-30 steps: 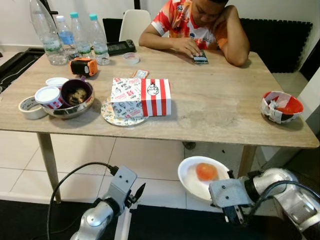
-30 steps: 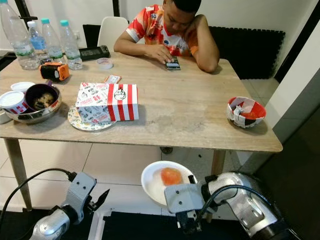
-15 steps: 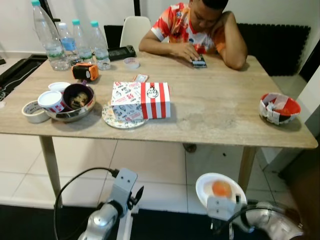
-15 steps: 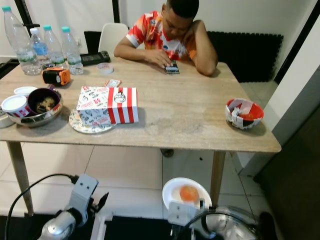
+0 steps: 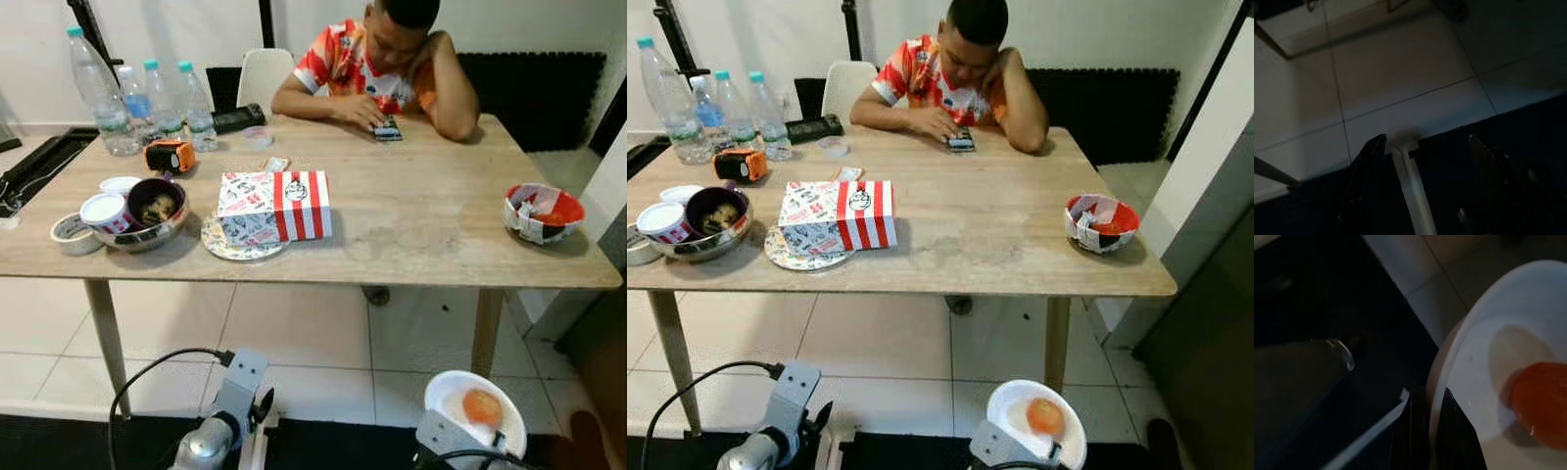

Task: Restocking fridge

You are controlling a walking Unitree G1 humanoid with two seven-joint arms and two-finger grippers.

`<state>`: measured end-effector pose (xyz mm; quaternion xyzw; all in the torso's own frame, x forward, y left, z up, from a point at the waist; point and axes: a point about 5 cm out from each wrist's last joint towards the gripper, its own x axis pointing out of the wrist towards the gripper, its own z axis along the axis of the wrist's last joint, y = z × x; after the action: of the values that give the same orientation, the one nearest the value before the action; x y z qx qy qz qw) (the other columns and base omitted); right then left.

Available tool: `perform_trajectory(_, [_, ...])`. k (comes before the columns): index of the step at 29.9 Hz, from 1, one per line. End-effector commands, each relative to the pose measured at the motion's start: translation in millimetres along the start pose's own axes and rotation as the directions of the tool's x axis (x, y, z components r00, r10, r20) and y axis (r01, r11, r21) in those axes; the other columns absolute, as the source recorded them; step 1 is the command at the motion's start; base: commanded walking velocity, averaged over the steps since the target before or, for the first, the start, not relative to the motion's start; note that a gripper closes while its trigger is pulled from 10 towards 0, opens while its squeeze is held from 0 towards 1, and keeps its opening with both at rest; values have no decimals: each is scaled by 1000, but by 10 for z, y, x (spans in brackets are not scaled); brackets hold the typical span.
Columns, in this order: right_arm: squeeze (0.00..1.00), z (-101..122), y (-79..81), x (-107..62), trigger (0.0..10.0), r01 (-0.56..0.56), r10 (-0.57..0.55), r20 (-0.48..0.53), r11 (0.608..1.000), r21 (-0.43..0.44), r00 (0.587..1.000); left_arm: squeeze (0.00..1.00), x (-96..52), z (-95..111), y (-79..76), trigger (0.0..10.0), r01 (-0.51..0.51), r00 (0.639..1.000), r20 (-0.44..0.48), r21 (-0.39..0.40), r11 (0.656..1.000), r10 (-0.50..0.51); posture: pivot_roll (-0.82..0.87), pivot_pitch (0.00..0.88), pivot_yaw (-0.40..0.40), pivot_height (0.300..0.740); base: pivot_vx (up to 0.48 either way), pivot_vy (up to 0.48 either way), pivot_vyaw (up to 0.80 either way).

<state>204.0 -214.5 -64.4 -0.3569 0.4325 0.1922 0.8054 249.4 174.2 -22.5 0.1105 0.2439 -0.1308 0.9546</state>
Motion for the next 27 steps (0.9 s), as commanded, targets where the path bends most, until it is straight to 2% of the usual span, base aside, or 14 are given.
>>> perform_trajectory(1, [0, -151, 163, -14, 0, 30, -26, -40, 995, 94, 999, 0, -22, -164, 3, 10000, -74, 994, -83, -102, 992, 65, -56, 61, 6, 740, 0, 0, 0])
perform_trajectory(5, [0, -200, 211, -18, 0, 55, -47, -55, 987, 150, 997, 0, -38, -246, 15, 10000, -109, 988, -124, -139, 984, 92, -48, 56, 4, 740, 0, 0, 0])
perform_trajectory(11, [0, -209, 205, -16, 0, 75, -67, -58, 985, 153, 996, 0, -56, -302, 11, 10000, -115, 985, -147, -138, 984, 95, -40, 40, 12, 740, 0, 0, 0])
perform_trajectory(13, [0, -240, 163, -21, 0, 127, -116, -73, 976, 175, 991, 0, -74, -354, -2, 10000, -117, 982, -163, -133, 984, 94, -44, 24, 12, 740, 0, 0, 0])
perform_trajectory(15, [0, -240, 163, -21, 0, 127, -116, -73, 976, 175, 991, 0, -74, -354, -2, 10000, -117, 982, -163, -133, 984, 94, -44, 24, 12, 740, 0, 0, 0])
perform_trajectory(16, [0, -255, 139, -25, 1176, 157, -144, -83, 969, 188, 986, 0, -75, -364, -9, 10000, -118, 981, -166, -133, 984, 96, -42, 21, 9, 740, 0, 0, 0])
perform_trajectory(17, [0, -255, 139, -25, 1176, 157, -144, -83, 969, 188, 986, 0, -75, -364, -9, 10000, -118, 981, -166, -133, 984, 96, -42, 21, 9, 740, 0, 0, 0])
perform_trajectory(18, [0, -260, 116, -26, 10000, 187, -171, -90, 961, 205, 981, 0, -73, -366, -19, 10000, -116, 982, -166, -142, 983, 92, -42, 21, 9, 740, 0, 0, 0])
perform_trajectory(21, [0, -236, 95, -22, 10000, 209, -195, -84, 958, 199, 977, 0, -63, -376, -52, 10000, -105, 981, -177, -163, 981, 76, -41, 12, 11, 740, 0, 0, 0])
perform_trajectory(23, [0, -202, 86, -15, 10000, 205, -196, -69, 964, 169, 978, 0, -75, -426, -93, 10000, -85, 976, -209, -143, 986, 54, -47, 0, -2, 740, 0, 0, 0])
perform_trajectory(27, [0, -210, 88, -14, 10000, 193, -184, -70, 968, 163, 980, 0, -102, -493, -111, 10000, -90, 968, -245, -129, 988, 57, -43, 0, -17, 740, 0, 0, 0])
